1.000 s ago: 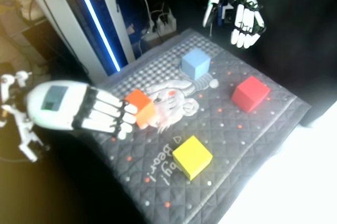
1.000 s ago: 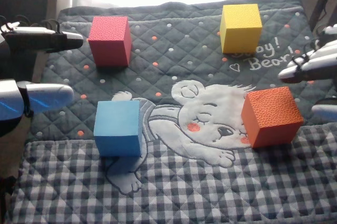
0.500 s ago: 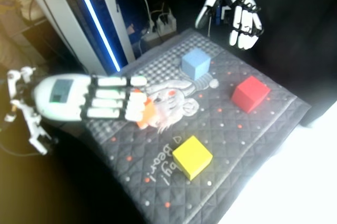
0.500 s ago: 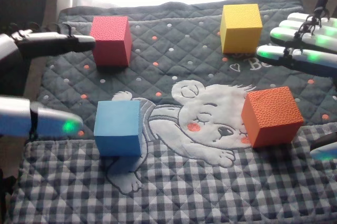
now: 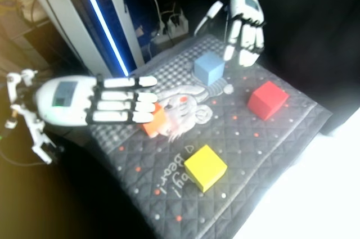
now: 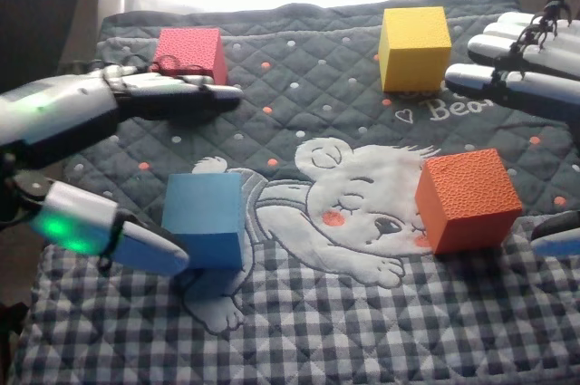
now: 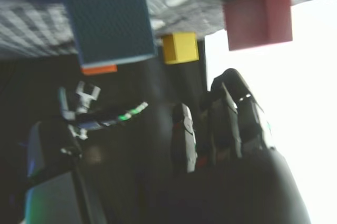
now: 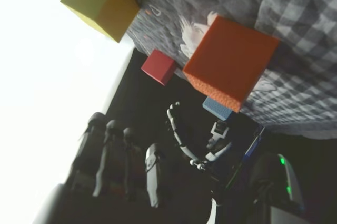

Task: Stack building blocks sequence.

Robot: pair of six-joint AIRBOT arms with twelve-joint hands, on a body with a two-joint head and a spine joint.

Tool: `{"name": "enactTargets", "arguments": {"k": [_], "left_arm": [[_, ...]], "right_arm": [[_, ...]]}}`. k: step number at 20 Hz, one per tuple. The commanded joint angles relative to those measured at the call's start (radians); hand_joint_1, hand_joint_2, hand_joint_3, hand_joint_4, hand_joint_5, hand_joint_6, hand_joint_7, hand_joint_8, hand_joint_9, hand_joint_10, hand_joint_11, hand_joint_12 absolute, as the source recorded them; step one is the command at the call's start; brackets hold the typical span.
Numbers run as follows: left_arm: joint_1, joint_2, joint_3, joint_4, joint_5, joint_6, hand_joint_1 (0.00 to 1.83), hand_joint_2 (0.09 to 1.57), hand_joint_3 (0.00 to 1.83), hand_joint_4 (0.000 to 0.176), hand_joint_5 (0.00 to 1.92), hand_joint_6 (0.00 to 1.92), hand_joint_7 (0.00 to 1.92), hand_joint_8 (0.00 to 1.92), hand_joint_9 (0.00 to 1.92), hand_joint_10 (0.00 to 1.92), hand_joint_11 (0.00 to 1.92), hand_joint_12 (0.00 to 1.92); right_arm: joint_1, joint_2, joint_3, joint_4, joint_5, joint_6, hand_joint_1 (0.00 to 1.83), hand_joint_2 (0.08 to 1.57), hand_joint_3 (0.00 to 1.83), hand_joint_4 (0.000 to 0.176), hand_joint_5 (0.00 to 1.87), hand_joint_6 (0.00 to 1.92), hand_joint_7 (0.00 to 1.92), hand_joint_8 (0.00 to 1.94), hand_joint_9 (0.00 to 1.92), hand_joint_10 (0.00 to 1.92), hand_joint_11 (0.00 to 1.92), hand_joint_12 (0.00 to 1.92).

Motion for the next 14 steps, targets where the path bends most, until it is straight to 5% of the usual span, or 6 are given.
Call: {"name": "enactTargets", "arguments": {"k": [1, 2, 5, 9, 11, 14], "left_arm": [[-0.016, -0.002, 0.005, -0.015, -0.055, 0.017, 0.73, 0.7, 0.0, 0.148, 0.31, 0.0, 0.27, 0.0, 0.34, 0.01, 0.03, 1.21], [-0.025, -0.003, 0.005, -0.008, -0.029, 0.033, 0.76, 0.71, 0.0, 0.154, 0.32, 0.0, 0.28, 0.0, 0.34, 0.01, 0.0, 1.24], [-0.033, -0.013, 0.008, -0.002, 0.02, 0.061, 0.82, 0.74, 0.0, 0.114, 0.44, 0.0, 0.4, 0.0, 0.44, 0.01, 0.05, 1.23], [-0.066, -0.046, 0.023, 0.043, 0.078, 0.062, 0.81, 0.76, 0.0, 0.131, 0.44, 0.0, 0.43, 0.0, 0.46, 0.0, 0.07, 1.15], [-0.078, -0.057, 0.025, 0.056, 0.085, 0.062, 0.8, 0.78, 0.01, 0.112, 0.48, 0.01, 0.46, 0.01, 0.47, 0.0, 0.03, 1.12], [-0.085, -0.07, 0.027, 0.061, 0.099, 0.08, 0.93, 0.88, 0.0, 0.021, 0.68, 0.01, 0.73, 0.05, 0.68, 0.07, 0.17, 1.26]], "right_arm": [[0.012, 0.006, 0.004, 0.038, 0.119, 0.003, 0.58, 0.92, 0.01, 0.169, 0.0, 0.0, 0.0, 0.0, 0.0, 0.0, 0.0, 0.0], [0.012, 0.006, 0.004, 0.038, 0.119, 0.003, 0.57, 0.92, 0.0, 0.174, 0.0, 0.0, 0.0, 0.0, 0.0, 0.0, 0.0, 0.0], [0.012, 0.006, 0.005, 0.038, 0.119, 0.003, 0.52, 0.93, 0.01, 0.169, 0.0, 0.0, 0.0, 0.0, 0.0, 0.0, 0.0, 0.0], [0.011, 0.004, 0.005, 0.039, 0.119, 0.003, 0.55, 0.95, 0.01, 0.17, 0.0, 0.0, 0.0, 0.0, 0.0, 0.0, 0.0, 0.0], [0.012, 0.002, 0.006, 0.039, 0.119, 0.003, 0.57, 0.97, 0.01, 0.176, 0.0, 0.0, 0.0, 0.0, 0.0, 0.0, 0.0, 0.0], [0.012, 0.002, 0.007, 0.039, 0.119, 0.003, 0.59, 1.0, 0.01, 0.175, 0.0, 0.0, 0.0, 0.0, 0.0, 0.0, 0.0, 0.0]]}}
